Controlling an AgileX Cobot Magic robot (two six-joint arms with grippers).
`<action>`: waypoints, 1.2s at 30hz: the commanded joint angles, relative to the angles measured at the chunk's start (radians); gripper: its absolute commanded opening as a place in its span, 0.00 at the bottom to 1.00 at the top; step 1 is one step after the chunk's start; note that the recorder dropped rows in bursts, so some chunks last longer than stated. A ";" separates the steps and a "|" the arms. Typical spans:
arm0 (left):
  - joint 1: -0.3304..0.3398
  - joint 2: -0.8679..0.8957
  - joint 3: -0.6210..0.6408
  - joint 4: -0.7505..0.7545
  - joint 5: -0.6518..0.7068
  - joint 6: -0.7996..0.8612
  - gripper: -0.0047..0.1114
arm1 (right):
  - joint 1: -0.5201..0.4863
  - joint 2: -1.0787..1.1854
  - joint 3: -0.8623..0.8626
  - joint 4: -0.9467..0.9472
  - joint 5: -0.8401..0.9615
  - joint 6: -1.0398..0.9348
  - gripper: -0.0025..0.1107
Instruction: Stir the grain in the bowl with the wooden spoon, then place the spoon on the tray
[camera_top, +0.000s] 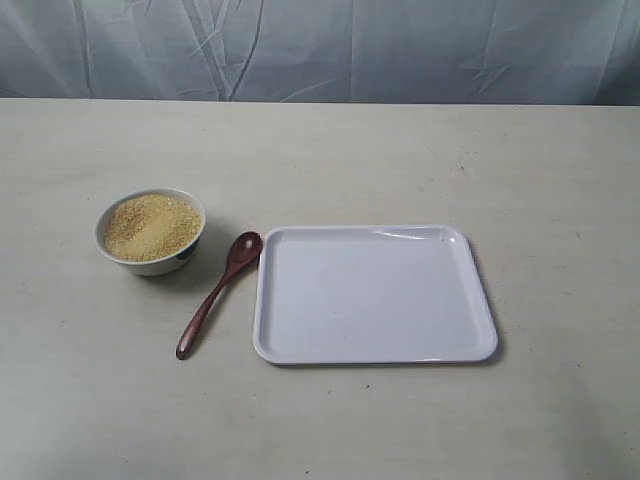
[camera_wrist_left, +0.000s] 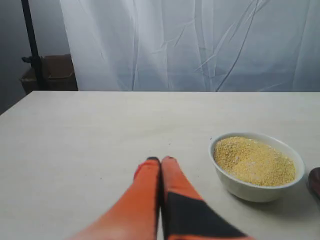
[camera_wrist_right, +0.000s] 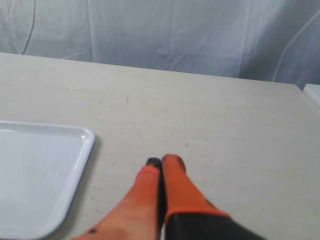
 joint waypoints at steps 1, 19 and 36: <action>-0.001 -0.004 0.003 0.013 -0.087 0.001 0.04 | -0.004 -0.007 0.002 -0.001 -0.012 -0.001 0.02; -0.001 -0.004 0.003 0.015 -0.366 0.001 0.04 | -0.004 -0.007 0.002 -0.001 -0.012 -0.001 0.02; -0.001 0.119 -0.197 0.052 -0.171 0.001 0.04 | -0.004 -0.007 0.002 -0.001 -0.012 -0.001 0.02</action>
